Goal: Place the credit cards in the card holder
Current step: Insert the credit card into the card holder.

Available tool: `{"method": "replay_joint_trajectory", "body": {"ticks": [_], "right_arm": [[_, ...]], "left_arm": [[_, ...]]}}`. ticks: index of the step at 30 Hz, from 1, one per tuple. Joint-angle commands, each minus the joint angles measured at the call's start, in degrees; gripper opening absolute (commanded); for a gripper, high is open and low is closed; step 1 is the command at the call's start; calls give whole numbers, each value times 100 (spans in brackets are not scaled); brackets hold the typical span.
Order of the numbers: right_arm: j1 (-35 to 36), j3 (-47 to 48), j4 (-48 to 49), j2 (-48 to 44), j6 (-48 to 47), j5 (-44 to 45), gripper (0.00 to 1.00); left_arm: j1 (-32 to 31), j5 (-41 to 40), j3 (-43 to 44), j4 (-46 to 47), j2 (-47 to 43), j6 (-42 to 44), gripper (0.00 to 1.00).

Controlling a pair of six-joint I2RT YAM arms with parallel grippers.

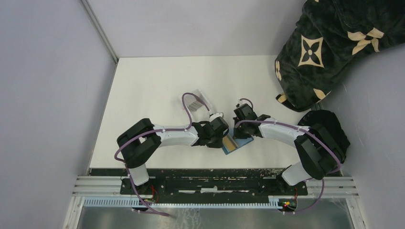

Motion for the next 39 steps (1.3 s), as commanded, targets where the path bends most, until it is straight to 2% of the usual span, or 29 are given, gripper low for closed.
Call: {"method": "replay_joint_trajectory", "body": {"ticks": [1,7,13,19,30,39], "right_arm": [[158,263,-196,-84,11,29,3],[158,527,-557,-406,-305,462,14],[162,549,-777,-576,-478,512,24],[158,542,-1021,-737,-609,587,25],[140,321,-1102,-756,-629,976,6],[123,231,-866,-321,-519,880,1]], "left_arm": [[-57,94,-169,11,332,335,3],[-51,33,-377,41,290,292,3],[-55,17,-421,108,358,248,3],[-51,21,-379,134,426,221,3],[-43,6,-373,69,453,247,3],[-47,-18,-479,35,363,287,3]]}}
